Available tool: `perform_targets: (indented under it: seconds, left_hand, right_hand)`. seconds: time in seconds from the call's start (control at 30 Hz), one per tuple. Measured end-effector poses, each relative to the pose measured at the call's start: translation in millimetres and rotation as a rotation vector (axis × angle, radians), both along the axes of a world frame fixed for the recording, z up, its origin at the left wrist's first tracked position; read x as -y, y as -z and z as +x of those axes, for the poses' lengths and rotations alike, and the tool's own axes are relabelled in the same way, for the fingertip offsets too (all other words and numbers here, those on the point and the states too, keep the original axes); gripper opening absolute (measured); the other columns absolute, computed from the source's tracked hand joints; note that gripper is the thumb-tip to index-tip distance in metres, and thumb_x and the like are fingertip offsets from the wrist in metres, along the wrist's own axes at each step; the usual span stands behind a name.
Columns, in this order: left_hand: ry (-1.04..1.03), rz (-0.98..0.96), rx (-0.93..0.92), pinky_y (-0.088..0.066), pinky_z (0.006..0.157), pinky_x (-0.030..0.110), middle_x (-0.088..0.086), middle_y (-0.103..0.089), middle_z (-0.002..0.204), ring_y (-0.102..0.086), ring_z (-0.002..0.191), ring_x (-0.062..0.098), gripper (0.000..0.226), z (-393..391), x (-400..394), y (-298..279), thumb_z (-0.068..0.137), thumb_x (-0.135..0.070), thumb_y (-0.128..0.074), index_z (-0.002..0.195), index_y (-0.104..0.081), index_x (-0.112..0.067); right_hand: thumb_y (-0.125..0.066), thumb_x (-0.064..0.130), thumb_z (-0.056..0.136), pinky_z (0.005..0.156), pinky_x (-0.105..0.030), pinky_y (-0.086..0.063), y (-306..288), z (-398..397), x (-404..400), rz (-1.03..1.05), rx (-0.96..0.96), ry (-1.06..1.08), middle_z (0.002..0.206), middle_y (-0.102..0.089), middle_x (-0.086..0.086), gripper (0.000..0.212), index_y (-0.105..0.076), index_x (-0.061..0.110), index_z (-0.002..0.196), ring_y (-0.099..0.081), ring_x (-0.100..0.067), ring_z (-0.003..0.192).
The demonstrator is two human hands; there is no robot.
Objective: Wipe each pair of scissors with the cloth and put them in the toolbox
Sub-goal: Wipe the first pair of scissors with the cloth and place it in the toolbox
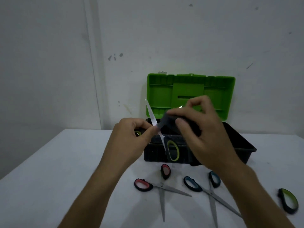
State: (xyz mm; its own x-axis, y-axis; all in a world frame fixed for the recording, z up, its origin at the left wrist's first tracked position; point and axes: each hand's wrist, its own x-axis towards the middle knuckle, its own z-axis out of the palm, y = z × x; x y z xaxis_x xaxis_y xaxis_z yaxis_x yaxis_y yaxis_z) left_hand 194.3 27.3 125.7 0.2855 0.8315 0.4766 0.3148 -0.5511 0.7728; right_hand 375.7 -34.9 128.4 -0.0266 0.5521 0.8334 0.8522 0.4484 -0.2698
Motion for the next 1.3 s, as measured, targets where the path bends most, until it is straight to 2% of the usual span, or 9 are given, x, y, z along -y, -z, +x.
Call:
perform_targets:
  seconds: [0.1, 0.27, 0.47, 0.67, 0.77, 0.87, 0.93, 1.1, 1.3]
  left_hand:
    - [0.028, 0.011, 0.01, -0.034, 0.045, 0.008, -0.02, -0.06, 0.05, -0.05, 0.045, -0.002, 0.023, -2.8, -0.4, -3.0, 0.084, -0.034, -0.07, 0.063, -0.069, -0.027]
    - [0.047, -0.067, -0.008, -0.035, 0.046, 0.01, -0.016, -0.06, 0.05, -0.047, 0.042, -0.002, 0.023, -3.4, -1.1, 0.2, 0.084, -0.036, -0.071, 0.062, -0.069, -0.027]
    - [0.036, 0.018, -0.009, -0.036, 0.047, 0.009, -0.018, -0.06, 0.051, -0.05, 0.046, -0.002, 0.022, -4.4, 5.0, -5.4, 0.084, -0.035, -0.071, 0.064, -0.069, -0.026]
    - [0.069, -0.006, 0.018, -0.037, 0.048, 0.008, -0.016, -0.06, 0.051, -0.05, 0.047, -0.002, 0.021, -10.3, 9.8, -12.2, 0.084, -0.032, -0.072, 0.065, -0.071, -0.024]
    - [0.044, -0.033, 0.007, -0.035, 0.045, 0.007, -0.016, -0.059, 0.05, -0.047, 0.043, -0.003, 0.022, -7.3, 9.3, -11.5, 0.085, -0.034, -0.071, 0.066, -0.071, -0.024]
    - [0.059, -0.004, -0.017, -0.033, 0.045, 0.007, -0.018, -0.057, 0.048, -0.046, 0.043, -0.002, 0.022, -9.8, 10.4, -13.2, 0.085, -0.034, -0.069, 0.066, -0.07, -0.023]
    - [0.067, 0.02, -0.057, -0.035, 0.047, 0.009, -0.018, -0.057, 0.049, -0.047, 0.046, -0.001, 0.023, -13.7, 11.3, -15.4, 0.085, -0.035, -0.069, 0.066, -0.071, -0.023]
    - [0.104, -0.096, -0.02, -0.033, 0.044, 0.008, -0.016, -0.054, 0.045, -0.045, 0.04, -0.003, 0.022, -13.2, 9.1, -15.0, 0.086, -0.033, -0.069, 0.067, -0.071, -0.021]
    - [0.079, -0.111, 0.02, -0.034, 0.045, 0.011, -0.016, -0.053, 0.044, -0.045, 0.039, -0.002, 0.023, -8.5, 8.0, -12.1, 0.086, -0.032, -0.069, 0.067, -0.071, -0.021]
  right_hand:
    - [-0.062, 0.024, 0.093, 0.071, -0.027, -0.053, 9.2, 1.1, -8.8, -0.004, 0.028, -0.035, 0.108, -0.044, 0.001, 0.025, -0.071, 0.026, 0.117, -0.055, -0.009, 0.091]
    - [-0.067, 0.015, 0.092, 0.075, -0.006, -0.045, 5.6, 21.5, -12.3, 0.134, -0.053, 0.183, 0.106, -0.044, 0.0, 0.026, -0.072, 0.022, 0.116, -0.05, -0.007, 0.089]
    - [-0.069, 0.02, 0.089, 0.077, -0.019, -0.05, 5.2, 9.2, -5.6, -0.001, 0.049, -0.077, 0.106, -0.047, 0.001, 0.026, -0.072, 0.03, 0.113, -0.053, -0.008, 0.095]
    - [-0.069, 0.012, 0.09, 0.081, -0.001, -0.038, -5.4, 24.2, -1.4, 0.202, -0.123, 0.192, 0.107, -0.043, -0.001, 0.027, -0.07, 0.021, 0.116, -0.046, 0.008, 0.095]
    - [-0.069, 0.016, 0.089, 0.081, -0.008, -0.044, -5.4, 17.1, 4.1, 0.161, -0.039, 0.057, 0.108, -0.044, -0.002, 0.028, -0.07, 0.022, 0.116, -0.049, 0.002, 0.099]
    - [-0.063, 0.028, 0.09, 0.069, -0.023, -0.053, 2.3, 7.4, -2.7, 0.047, 0.1, -0.022, 0.109, -0.044, 0.001, 0.029, -0.069, 0.028, 0.118, -0.05, -0.004, 0.09]
    - [-0.062, 0.026, 0.09, 0.064, -0.016, -0.049, 4.2, 13.9, -8.7, 0.1, 0.092, 0.074, 0.108, -0.043, 0.002, 0.031, -0.067, 0.026, 0.121, -0.046, -0.004, 0.084]
    - [-0.064, 0.024, 0.094, 0.075, 0.003, -0.037, -5.2, 39.6, 1.8, 0.203, -0.073, 0.292, 0.108, -0.04, 0.0, 0.026, -0.068, 0.02, 0.119, -0.042, -0.001, 0.092]
    - [-0.048, 0.03, 0.094, 0.071, -0.015, -0.049, -6.0, 13.0, 5.7, 0.107, 0.101, 0.027, 0.113, -0.038, 0.0, 0.036, -0.067, 0.02, 0.123, -0.049, -0.012, 0.089]
